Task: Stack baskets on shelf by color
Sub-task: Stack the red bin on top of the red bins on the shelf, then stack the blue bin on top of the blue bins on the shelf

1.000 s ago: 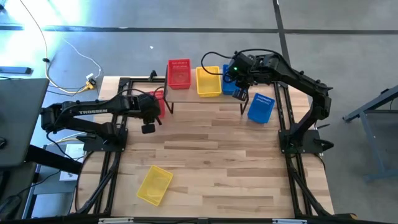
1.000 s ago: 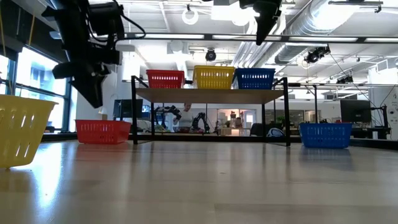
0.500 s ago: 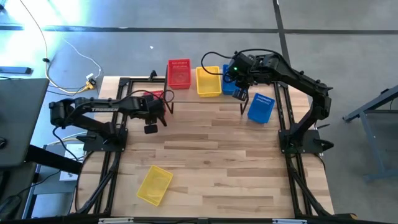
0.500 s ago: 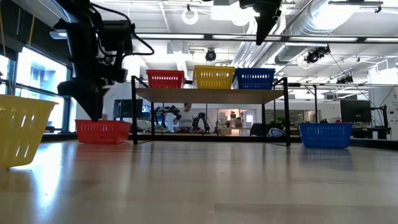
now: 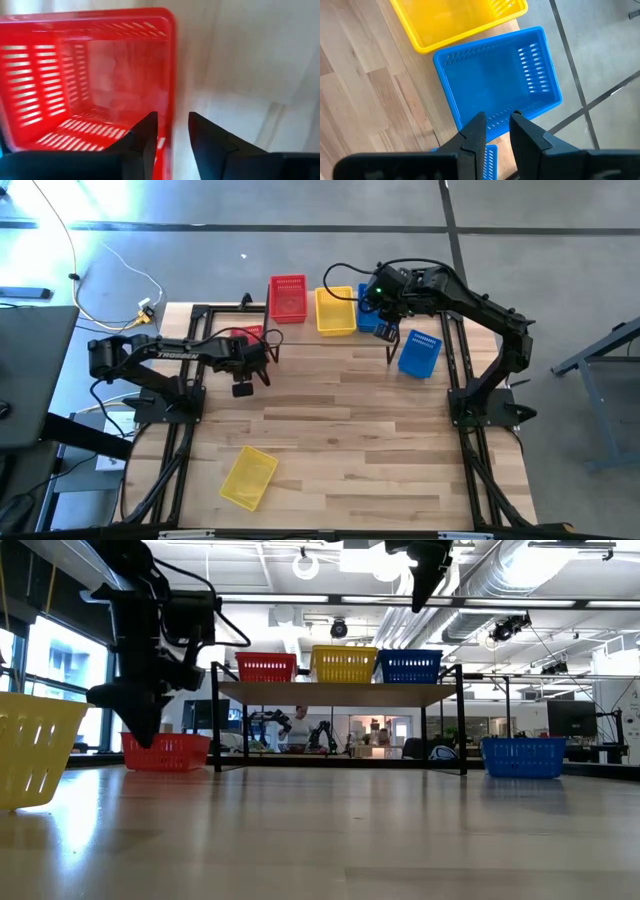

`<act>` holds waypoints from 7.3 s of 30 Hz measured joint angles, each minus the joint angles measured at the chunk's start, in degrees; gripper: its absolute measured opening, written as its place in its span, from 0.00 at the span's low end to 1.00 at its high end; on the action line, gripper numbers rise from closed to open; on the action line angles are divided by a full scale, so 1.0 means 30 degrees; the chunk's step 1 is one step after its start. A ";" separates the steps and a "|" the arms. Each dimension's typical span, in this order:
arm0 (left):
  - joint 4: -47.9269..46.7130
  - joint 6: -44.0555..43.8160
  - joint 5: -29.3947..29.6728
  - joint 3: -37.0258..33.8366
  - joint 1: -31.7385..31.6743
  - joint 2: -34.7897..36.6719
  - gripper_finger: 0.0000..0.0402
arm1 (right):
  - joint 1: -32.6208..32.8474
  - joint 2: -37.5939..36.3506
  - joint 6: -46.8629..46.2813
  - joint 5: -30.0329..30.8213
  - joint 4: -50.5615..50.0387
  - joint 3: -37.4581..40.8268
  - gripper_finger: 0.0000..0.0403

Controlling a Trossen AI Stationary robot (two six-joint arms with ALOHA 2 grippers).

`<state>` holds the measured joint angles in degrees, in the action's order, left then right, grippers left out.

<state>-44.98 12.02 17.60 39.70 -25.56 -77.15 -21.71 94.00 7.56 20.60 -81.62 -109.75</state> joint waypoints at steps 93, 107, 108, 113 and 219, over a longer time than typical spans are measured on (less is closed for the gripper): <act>-0.8429 0.5883 -0.3646 2.0036 -0.3741 -0.4703 0.00 | 0.0000 0.0000 -0.0528 -0.0929 -0.0291 0.0000 0.18; -0.8527 0.6088 -0.3015 2.0028 -0.3855 -0.6447 0.00 | 0.0000 0.0000 -0.0892 -0.0925 -0.0295 0.0000 0.18; -0.8530 0.6087 -0.3089 2.0036 -0.3855 -0.6499 0.00 | 0.0000 0.0000 -0.0892 -0.0925 -0.0299 0.0000 0.18; -0.8629 0.6242 -0.3144 2.0028 -0.3855 -0.6549 0.00 | 0.0000 0.0000 -0.0889 -0.0925 -0.0299 0.0000 0.18; -0.7931 -0.1432 -0.9118 1.2626 0.1449 0.1043 0.31 | 0.9213 -0.4587 -1.5475 -0.1609 -0.2587 1.0053 0.18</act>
<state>-68.78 7.73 -9.76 77.58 -21.21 -74.02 5.92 80.23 -38.86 15.77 -89.39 -79.60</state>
